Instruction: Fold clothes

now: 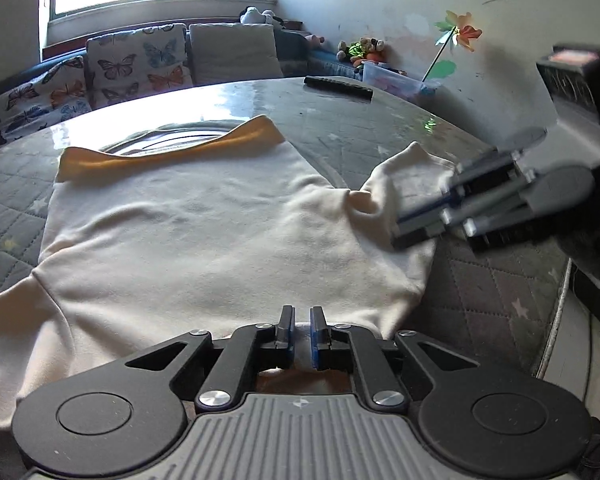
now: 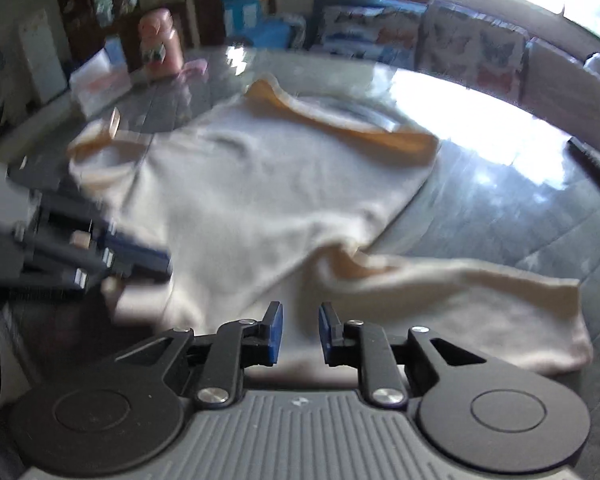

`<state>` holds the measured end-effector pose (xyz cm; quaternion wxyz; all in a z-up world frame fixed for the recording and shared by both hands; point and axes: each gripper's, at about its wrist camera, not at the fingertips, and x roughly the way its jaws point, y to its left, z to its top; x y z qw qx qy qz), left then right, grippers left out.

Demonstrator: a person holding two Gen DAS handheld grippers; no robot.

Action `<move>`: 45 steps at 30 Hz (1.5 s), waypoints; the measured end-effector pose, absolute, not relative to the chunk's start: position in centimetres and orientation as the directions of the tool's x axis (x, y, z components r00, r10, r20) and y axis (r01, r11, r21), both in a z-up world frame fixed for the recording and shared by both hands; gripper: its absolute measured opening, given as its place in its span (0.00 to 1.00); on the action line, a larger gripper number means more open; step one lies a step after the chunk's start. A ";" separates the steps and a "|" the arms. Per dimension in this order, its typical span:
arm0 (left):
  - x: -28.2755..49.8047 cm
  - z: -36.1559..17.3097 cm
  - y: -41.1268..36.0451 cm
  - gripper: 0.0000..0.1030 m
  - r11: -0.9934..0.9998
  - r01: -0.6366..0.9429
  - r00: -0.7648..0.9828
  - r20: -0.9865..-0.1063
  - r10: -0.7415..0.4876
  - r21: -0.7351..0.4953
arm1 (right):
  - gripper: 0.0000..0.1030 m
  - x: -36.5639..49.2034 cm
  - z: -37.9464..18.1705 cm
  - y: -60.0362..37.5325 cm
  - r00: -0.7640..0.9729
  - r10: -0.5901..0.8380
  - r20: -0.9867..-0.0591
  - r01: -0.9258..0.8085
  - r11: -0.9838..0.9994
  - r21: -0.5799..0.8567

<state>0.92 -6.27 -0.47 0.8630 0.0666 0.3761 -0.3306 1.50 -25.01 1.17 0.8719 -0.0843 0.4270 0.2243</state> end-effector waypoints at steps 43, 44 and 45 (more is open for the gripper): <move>0.4 -0.4 -6.1 0.26 0.781 0.606 0.496 -0.694 -0.521 -0.153 | 0.13 4.3 -2.3 -40.7 0.686 -0.115 -0.718 0.138 0.990 -0.027; 0.3 -0.3 -5.9 0.27 0.784 0.602 0.502 -0.692 -0.519 -0.151 | 0.10 4.2 -2.2 -40.6 0.687 -0.121 -0.716 0.141 0.990 -0.033; 0.3 -0.1 -5.6 0.28 0.787 0.598 0.507 -0.690 -0.517 -0.151 | 0.09 4.2 -2.2 -40.6 0.688 -0.129 -0.714 0.143 0.989 -0.040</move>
